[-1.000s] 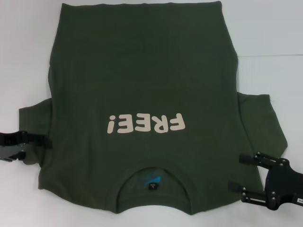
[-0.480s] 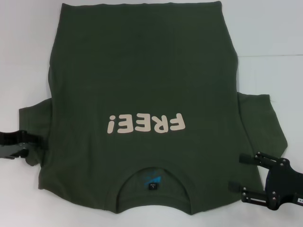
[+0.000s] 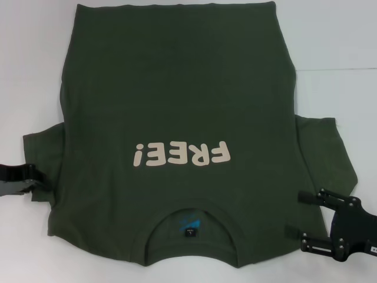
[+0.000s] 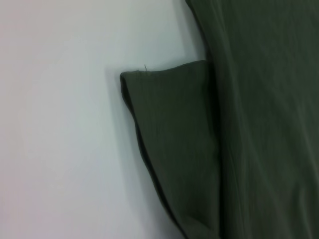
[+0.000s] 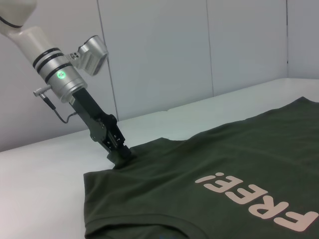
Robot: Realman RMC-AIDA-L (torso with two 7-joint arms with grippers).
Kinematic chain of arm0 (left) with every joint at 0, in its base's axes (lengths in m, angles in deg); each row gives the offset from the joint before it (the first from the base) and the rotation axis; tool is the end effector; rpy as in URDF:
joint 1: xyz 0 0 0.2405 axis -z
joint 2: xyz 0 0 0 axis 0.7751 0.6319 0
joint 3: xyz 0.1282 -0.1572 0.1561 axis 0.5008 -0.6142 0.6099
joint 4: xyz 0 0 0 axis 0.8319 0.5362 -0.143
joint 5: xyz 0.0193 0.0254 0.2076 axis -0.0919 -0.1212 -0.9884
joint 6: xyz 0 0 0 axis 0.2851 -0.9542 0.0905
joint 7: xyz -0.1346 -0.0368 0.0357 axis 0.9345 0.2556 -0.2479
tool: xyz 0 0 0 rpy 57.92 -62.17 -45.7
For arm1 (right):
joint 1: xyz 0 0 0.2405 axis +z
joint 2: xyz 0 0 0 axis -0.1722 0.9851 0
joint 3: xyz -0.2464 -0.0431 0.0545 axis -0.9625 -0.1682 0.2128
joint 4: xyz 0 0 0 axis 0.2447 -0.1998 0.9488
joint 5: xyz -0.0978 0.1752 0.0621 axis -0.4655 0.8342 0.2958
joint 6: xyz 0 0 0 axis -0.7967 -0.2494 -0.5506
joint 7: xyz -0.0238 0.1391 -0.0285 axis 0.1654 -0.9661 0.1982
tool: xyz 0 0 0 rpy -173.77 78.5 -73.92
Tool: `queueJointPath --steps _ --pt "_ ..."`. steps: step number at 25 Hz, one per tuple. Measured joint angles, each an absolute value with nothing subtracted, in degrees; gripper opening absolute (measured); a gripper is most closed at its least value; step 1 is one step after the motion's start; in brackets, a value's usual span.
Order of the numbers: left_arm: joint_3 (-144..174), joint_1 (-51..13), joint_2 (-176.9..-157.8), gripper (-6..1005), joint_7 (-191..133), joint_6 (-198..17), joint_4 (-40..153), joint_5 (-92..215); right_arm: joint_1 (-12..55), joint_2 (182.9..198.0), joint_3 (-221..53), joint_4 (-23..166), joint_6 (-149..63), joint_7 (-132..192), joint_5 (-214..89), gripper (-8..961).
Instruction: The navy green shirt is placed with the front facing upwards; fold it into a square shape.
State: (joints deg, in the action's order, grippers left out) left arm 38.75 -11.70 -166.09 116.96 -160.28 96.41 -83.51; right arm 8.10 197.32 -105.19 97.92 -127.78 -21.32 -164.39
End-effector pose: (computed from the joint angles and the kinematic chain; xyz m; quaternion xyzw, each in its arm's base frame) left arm -0.3304 0.3698 0.0573 -0.6981 -0.6797 -0.0184 0.2246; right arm 0.3300 0.2487 -0.0085 -0.9243 0.1814 0.2646 0.2068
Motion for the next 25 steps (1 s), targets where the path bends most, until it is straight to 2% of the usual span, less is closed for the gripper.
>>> queueJointPath --steps 6,16,25 --pt "39.0 -11.6 -166.22 122 116.9 -160.1 96.7 -83.4 8.1 197.31 -105.2 98.0 -127.8 -21.3 -164.4 829" --pt "39.9 -11.0 -165.78 33 116.8 -161.2 97.7 -83.5 8.3 197.32 -104.4 98.1 -127.8 -21.3 -164.4 829" --pt "39.8 -11.8 -164.77 33 116.9 -164.0 103.8 -83.6 8.9 197.32 -102.4 98.0 -128.0 -21.3 -164.3 829"
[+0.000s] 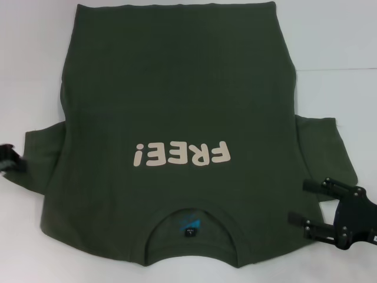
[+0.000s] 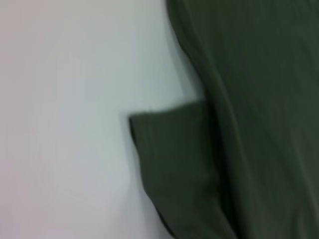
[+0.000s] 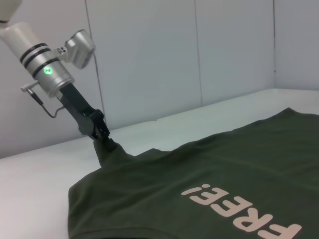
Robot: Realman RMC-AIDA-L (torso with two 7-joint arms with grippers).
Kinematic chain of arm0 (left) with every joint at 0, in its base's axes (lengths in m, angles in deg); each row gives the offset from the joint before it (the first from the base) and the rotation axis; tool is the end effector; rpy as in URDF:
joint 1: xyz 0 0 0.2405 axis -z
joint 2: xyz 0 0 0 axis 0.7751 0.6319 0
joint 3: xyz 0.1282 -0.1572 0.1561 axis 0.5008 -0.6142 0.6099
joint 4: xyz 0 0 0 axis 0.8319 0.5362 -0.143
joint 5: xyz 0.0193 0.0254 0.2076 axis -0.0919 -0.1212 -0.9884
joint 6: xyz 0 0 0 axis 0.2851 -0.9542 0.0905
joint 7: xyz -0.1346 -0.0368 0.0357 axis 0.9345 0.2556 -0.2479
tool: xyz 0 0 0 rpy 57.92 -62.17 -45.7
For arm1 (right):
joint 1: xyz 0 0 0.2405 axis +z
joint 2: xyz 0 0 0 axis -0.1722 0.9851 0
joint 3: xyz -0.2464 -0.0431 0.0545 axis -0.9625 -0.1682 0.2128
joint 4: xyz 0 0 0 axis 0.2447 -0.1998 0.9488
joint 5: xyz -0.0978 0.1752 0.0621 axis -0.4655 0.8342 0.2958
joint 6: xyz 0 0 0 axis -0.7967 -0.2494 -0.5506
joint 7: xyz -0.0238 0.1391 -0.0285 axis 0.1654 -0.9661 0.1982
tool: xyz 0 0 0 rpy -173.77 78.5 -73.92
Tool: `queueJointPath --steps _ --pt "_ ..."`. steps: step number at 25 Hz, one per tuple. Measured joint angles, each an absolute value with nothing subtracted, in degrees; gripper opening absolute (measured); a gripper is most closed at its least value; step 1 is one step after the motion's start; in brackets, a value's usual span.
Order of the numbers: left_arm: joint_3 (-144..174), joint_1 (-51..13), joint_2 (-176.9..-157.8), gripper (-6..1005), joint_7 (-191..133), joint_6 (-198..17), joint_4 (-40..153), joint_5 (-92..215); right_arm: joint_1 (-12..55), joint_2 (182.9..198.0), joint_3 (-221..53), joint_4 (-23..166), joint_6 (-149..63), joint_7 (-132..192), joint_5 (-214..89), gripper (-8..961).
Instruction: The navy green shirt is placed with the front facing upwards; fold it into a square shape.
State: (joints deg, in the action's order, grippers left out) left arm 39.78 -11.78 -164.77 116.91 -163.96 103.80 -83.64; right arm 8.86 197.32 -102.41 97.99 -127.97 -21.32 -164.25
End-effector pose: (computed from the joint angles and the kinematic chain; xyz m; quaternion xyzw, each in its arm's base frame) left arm -0.3211 0.3787 0.0936 -0.7136 -0.6504 -0.0127 0.2598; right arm 0.3289 0.2551 -0.0023 -0.9169 0.1813 0.2748 0.2256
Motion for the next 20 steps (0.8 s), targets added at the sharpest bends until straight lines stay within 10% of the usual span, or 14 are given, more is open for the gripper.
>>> queueJointPath --steps 20 --pt "37.5 -11.0 -161.92 33 119.6 -169.0 113.9 -84.3 10.3 197.31 -101.4 98.1 -127.9 -21.3 -164.2 828"
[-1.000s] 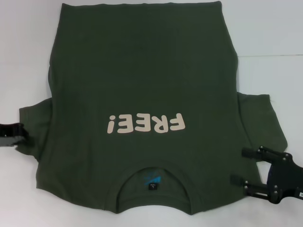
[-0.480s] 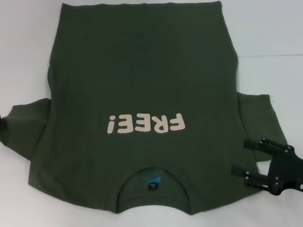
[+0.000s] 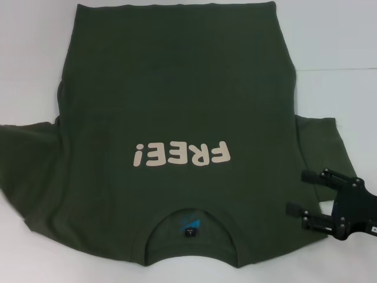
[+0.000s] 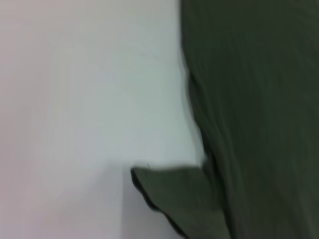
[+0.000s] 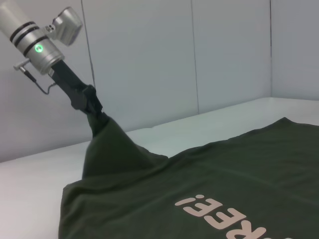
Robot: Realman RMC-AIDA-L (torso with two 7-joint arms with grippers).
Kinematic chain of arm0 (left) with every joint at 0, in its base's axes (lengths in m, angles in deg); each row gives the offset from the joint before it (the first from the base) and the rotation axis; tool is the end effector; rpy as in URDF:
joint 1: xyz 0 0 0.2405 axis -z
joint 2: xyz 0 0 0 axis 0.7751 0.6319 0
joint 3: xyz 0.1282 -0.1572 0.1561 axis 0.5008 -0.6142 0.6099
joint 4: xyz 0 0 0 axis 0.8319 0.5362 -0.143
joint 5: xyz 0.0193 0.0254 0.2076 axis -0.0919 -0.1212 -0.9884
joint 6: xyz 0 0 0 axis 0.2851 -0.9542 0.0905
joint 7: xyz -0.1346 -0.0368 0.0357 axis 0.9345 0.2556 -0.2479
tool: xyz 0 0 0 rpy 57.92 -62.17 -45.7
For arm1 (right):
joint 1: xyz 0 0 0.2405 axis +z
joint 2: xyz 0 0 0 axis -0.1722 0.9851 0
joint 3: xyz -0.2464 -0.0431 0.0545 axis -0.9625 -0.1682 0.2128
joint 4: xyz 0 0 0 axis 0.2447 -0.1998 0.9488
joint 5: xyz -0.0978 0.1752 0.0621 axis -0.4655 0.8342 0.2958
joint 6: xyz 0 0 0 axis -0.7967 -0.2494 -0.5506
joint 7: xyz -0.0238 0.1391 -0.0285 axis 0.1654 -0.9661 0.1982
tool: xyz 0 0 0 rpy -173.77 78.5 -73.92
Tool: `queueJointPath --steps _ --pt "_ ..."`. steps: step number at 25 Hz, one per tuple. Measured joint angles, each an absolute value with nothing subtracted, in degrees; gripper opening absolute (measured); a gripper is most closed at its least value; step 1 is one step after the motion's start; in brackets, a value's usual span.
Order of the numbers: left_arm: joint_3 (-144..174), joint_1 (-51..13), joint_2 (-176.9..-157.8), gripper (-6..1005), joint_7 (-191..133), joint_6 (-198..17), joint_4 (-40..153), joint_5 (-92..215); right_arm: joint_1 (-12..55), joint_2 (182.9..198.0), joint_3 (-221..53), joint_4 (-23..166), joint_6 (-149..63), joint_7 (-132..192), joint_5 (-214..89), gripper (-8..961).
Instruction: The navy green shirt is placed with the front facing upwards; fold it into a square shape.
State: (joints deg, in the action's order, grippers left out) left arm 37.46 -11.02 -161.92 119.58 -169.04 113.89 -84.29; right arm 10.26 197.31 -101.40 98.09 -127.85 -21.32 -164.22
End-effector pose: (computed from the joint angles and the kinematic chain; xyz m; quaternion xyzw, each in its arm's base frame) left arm -0.3046 0.3878 0.1559 -0.7048 -0.6319 -0.0314 0.3208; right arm 0.3239 0.2641 0.0002 -0.9160 0.1724 0.2791 0.2309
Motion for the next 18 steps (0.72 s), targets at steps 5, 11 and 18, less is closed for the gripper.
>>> queueJointPath --steps 5,11,18 --pt "37.5 -10.9 -161.79 33 120.3 -169.5 116.1 -84.3 10.4 197.33 -101.4 97.9 -128.0 -21.3 -164.2 828" --pt "37.6 -10.0 -162.40 34 120.4 -171.6 115.8 -82.9 10.4 197.47 -101.4 97.9 -128.0 -21.3 -164.2 828" --pt "38.4 -8.5 -164.84 34 120.8 -175.4 113.8 -74.8 10.4 197.49 -101.5 97.8 -128.0 -21.3 -164.2 828"
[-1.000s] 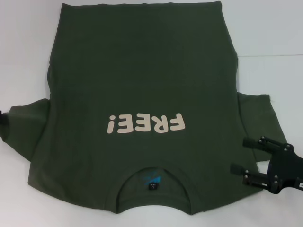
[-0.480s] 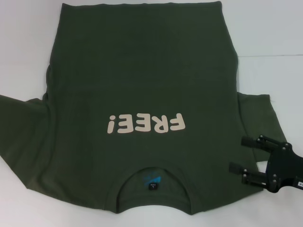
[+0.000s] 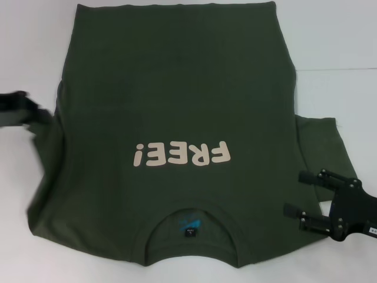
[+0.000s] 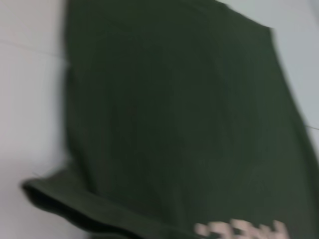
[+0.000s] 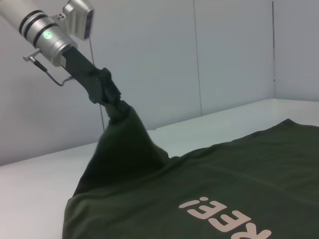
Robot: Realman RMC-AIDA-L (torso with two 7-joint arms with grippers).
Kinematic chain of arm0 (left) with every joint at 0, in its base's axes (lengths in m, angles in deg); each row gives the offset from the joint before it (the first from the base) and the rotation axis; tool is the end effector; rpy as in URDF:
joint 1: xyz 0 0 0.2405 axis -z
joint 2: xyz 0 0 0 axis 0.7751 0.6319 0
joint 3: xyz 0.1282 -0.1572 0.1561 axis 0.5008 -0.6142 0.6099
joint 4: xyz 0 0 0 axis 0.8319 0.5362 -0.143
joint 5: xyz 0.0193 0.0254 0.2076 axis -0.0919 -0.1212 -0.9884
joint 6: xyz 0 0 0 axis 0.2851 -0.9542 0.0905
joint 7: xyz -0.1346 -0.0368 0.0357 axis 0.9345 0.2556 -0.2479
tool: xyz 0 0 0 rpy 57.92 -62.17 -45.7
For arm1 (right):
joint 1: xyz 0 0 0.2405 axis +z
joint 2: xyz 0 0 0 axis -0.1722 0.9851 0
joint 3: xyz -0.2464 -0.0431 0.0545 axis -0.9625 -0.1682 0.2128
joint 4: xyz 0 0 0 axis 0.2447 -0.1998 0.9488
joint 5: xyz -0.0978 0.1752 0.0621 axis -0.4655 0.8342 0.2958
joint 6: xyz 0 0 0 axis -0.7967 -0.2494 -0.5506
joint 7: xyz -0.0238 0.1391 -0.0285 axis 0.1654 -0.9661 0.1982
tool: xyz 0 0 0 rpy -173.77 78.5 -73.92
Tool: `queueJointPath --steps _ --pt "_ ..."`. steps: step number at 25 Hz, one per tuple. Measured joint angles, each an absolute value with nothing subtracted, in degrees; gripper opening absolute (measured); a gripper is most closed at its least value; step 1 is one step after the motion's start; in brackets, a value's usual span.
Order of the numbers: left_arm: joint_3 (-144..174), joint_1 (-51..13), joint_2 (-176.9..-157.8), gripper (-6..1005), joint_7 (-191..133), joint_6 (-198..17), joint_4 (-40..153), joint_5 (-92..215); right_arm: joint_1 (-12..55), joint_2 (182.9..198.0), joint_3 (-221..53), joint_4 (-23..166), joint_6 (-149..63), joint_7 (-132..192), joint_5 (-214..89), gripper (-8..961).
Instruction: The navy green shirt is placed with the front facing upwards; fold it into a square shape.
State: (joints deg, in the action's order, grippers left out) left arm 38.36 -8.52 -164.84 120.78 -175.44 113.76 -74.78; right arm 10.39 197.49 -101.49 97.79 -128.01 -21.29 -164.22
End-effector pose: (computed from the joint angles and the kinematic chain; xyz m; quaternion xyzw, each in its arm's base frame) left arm -0.2557 0.3935 0.1202 -0.7455 -0.6232 -0.0955 0.2160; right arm 0.3221 0.2638 -0.0022 -0.9158 0.1726 0.2827 0.2270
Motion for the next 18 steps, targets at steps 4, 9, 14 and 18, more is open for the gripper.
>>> queueJointPath --steps 4,9,14,18 --pt "39.6 -7.9 -166.97 35 119.6 -174.9 110.4 -71.0 10.4 197.49 -101.6 97.4 -128.0 -21.1 -164.2 828" --pt "41.7 -8.0 -170.53 37 117.4 -169.2 106.6 -69.6 10.4 197.49 -101.7 97.1 -128.0 -21.1 -164.2 828" --pt "45.2 -8.0 -171.91 38 116.8 -163.2 102.2 -69.4 10.4 197.49 -101.5 97.1 -128.8 -21.2 -164.2 828" --pt "47.0 -8.4 -172.30 40 116.7 -159.9 101.0 -69.6 10.4 197.49 -101.4 97.1 -129.2 -21.2 -164.2 828"
